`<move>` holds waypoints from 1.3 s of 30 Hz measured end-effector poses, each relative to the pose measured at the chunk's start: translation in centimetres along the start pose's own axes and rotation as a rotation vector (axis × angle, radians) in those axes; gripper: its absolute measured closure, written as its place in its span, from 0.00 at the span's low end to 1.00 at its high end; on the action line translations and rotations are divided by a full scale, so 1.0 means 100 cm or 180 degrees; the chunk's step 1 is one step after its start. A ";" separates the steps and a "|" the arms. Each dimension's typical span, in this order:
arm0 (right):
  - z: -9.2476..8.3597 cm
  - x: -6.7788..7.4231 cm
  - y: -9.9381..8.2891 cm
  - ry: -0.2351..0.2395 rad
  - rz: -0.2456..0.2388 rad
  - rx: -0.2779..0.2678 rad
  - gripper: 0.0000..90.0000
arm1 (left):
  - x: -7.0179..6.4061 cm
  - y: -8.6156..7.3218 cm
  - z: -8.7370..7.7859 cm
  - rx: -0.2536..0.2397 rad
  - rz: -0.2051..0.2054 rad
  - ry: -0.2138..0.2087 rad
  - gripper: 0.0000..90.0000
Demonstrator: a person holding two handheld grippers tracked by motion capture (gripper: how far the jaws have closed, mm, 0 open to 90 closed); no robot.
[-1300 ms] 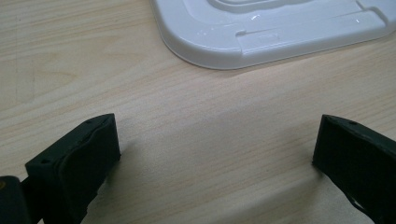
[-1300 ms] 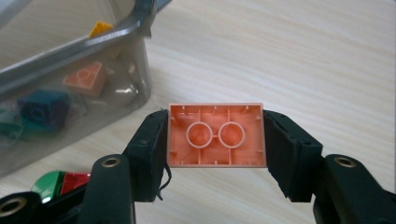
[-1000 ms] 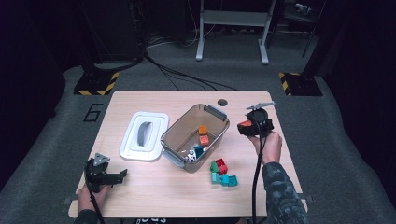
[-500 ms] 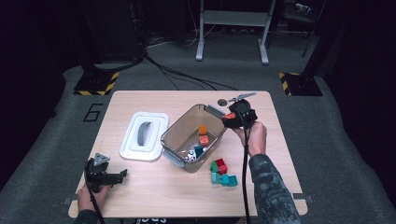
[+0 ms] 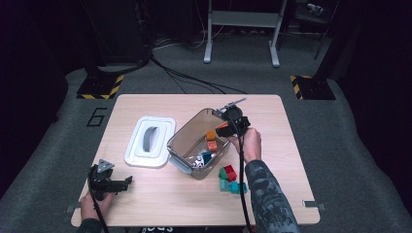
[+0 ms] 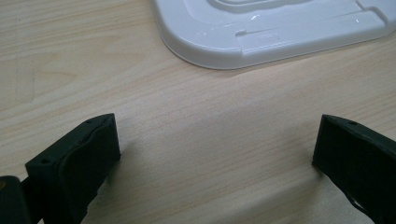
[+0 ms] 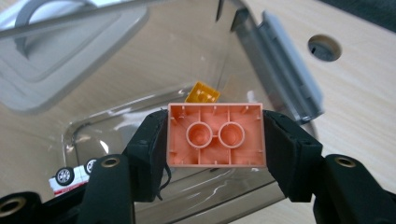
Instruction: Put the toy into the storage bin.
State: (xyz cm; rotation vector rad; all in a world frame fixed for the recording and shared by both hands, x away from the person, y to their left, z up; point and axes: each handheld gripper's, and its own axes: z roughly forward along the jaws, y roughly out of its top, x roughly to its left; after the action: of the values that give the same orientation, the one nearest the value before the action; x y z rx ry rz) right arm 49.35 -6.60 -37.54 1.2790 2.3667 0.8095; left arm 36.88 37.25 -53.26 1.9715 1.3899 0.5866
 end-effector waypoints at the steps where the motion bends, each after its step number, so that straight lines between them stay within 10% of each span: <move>1: 0.001 0.001 -0.001 0.0017 -0.0001 0.0018 0.48 | 0.000 0.000 0.000 -0.0015 -0.0009 0.0005 0.00; 15: -0.003 -0.004 -0.008 0.0076 0.0012 0.0127 0.47 | 0.000 0.000 0.000 0.0011 0.0010 0.0001 0.00; 26: -0.022 -0.009 -0.015 0.0115 0.0070 -0.0110 0.26 | 0.000 0.000 0.000 0.0005 0.0008 0.0003 0.00; 39: -0.040 -0.034 -0.065 0.0105 0.0341 -0.0300 0.08 | 0.000 0.000 -0.001 0.0018 0.0012 0.0006 0.00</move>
State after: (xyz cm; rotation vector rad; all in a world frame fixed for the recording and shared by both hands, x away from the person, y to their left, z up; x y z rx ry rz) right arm 44.86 -13.58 -38.35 1.3730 2.2718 0.9693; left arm 36.87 37.28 -53.21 1.9789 1.3906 0.5873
